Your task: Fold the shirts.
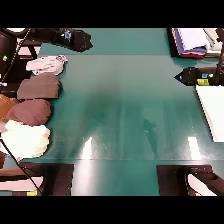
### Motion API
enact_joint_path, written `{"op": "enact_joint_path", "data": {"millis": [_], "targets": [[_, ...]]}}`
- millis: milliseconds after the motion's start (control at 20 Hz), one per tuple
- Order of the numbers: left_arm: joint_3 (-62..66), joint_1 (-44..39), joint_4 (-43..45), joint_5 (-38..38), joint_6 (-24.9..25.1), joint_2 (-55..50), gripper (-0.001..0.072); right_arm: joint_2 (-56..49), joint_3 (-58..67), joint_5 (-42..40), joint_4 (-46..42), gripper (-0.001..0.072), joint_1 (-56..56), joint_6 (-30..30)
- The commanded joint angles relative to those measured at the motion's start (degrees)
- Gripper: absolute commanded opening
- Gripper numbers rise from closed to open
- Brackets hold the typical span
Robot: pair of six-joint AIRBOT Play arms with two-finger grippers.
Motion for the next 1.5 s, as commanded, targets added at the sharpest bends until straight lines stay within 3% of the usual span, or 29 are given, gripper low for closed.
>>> {"op": "enact_joint_path", "data": {"millis": [0, 50, 100, 150, 250, 650, 1100, 1150, 1250, 1450], "targets": [[0.00, 0.11, 5.27, 4.85, -0.02, -0.04, 0.0276, 0.04, 0.04, -0.07, 0.02, 0.0011, -0.02, 0.02], [0.00, 0.11, 11.21, 6.62, -0.98, -0.26, 0.0548, 0.04, 0.04, -0.07, 0.02, 0.0012, -0.02, 0.02], [0.00, 0.13, 18.03, 7.93, -3.21, -0.74, 0.0570, 0.04, 0.04, -0.04, 0.02, 0.0011, -0.02, 0.02], [0.00, 0.57, 25.73, 8.55, -6.51, -1.68, 0.0571, 0.04, 0.04, -0.04, 0.00, 0.0011, -0.02, 0.02], [0.00, 3.69, 32.72, 9.07, -10.71, -4.48, 0.0571, 0.04, 0.04, -0.04, 0.02, 0.0012, -0.02, 0.02], [0.00, 18.95, 32.65, 11.34, -12.46, -22.47, 0.0571, 0.04, 0.04, 0.07, 0.07, 0.0011, -0.02, 0.02], [0.00, 21.00, 32.41, 19.06, -12.46, -31.82, 0.0569, 0.07, 0.04, 1.09, 0.09, 0.0012, -0.02, 0.02], [0.02, 20.98, 32.41, 19.02, -12.44, -31.82, 0.0466, 0.07, 0.04, 1.05, 0.09, 0.0011, -0.02, 0.02], [0.81, 21.00, 32.41, 16.94, -12.44, -31.82, 0.0050, 0.07, 0.07, 0.87, 0.09, 0.0011, -0.02, 0.02], [7.06, 20.98, 32.39, 10.34, -12.44, -29.70, 0.0024, 0.37, 0.63, -0.17, 0.04, 0.0011, -0.02, 0.02]]}}
